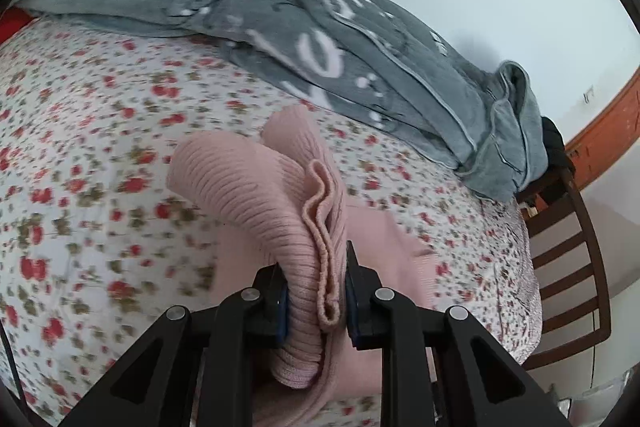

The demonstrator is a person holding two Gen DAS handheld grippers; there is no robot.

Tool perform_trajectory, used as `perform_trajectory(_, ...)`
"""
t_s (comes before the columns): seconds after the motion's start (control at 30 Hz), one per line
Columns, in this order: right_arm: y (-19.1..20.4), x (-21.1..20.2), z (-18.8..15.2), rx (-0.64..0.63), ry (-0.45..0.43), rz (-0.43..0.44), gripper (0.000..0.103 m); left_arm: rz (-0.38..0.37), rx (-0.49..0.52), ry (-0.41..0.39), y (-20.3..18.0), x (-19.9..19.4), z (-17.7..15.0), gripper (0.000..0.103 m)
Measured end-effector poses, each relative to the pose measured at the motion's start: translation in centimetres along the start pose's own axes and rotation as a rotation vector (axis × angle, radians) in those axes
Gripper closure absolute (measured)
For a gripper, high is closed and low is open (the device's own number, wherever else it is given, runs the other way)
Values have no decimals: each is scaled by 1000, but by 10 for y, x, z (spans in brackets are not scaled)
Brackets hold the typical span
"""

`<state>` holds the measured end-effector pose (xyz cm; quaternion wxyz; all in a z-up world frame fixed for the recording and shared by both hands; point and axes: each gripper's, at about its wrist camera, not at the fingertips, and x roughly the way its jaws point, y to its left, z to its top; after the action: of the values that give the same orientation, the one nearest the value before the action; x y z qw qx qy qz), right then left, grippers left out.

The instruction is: Fold small clothes

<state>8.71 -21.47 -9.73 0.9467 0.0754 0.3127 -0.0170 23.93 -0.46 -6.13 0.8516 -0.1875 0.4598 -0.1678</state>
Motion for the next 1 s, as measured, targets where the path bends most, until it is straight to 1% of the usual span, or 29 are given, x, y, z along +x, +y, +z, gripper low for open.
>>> perform_trajectory(0.07, -14, -2, -2, 40, 4, 5, 40, -5, 13, 13, -19, 7, -2, 83)
perform_trajectory(0.13, -26, -6, -4, 66, 2, -8, 40, -15, 29, 24, -39, 17, -5, 83)
perform_trajectory(0.23, -42, -13, -7, 108, -5, -22, 40, -52, 56, 56, -67, 40, -14, 83)
perform_trajectory(0.3, -52, -14, -7, 131, 4, -31, 40, -75, 67, 93, -82, 59, -23, 83)
perform_trajectory(0.4, -64, -17, -8, 156, 16, -30, 40, -75, 125, 183, -105, 93, -45, 82)
perform_trajectory(0.47, -70, -19, -8, 165, 16, -32, 40, -97, 136, 223, -106, 102, -51, 79)
perform_trajectory(0.5, -72, -20, -8, 168, 14, -31, 40, -120, 128, 232, -104, 101, -51, 76)
perform_trajectory(0.57, -75, -22, -6, 174, 10, -15, 40, -204, 109, 202, -95, 89, -45, 69)
perform_trajectory(0.6, -75, -21, -4, 176, 14, 5, 40, -233, 106, 180, -92, 81, -42, 63)
perform_trajectory(0.63, -74, -20, -3, 175, 21, 23, 40, -247, 111, 155, -88, 70, -38, 59)
perform_trajectory(0.67, -72, -18, 0, 172, 29, 37, 40, -249, 125, 123, -85, 58, -34, 54)
perform_trajectory(0.7, -70, -16, 3, 169, 34, 53, 40, -238, 140, 96, -83, 50, -32, 52)
perform_trajectory(0.77, -63, -14, 10, 164, 36, 81, 40, -170, 184, 21, -75, 29, -30, 51)
perform_trajectory(0.83, -55, -14, 20, 155, 24, 112, 38, -101, 214, -42, -59, 10, -32, 48)
perform_trajectory(0.93, -46, -11, 33, 166, 5, 143, 31, -46, 207, -69, -31, -1, -35, 47)
perform_trajectory(1.0, -39, -4, 44, 181, 8, 158, 30, -29, 181, -69, -10, -3, -37, 47)
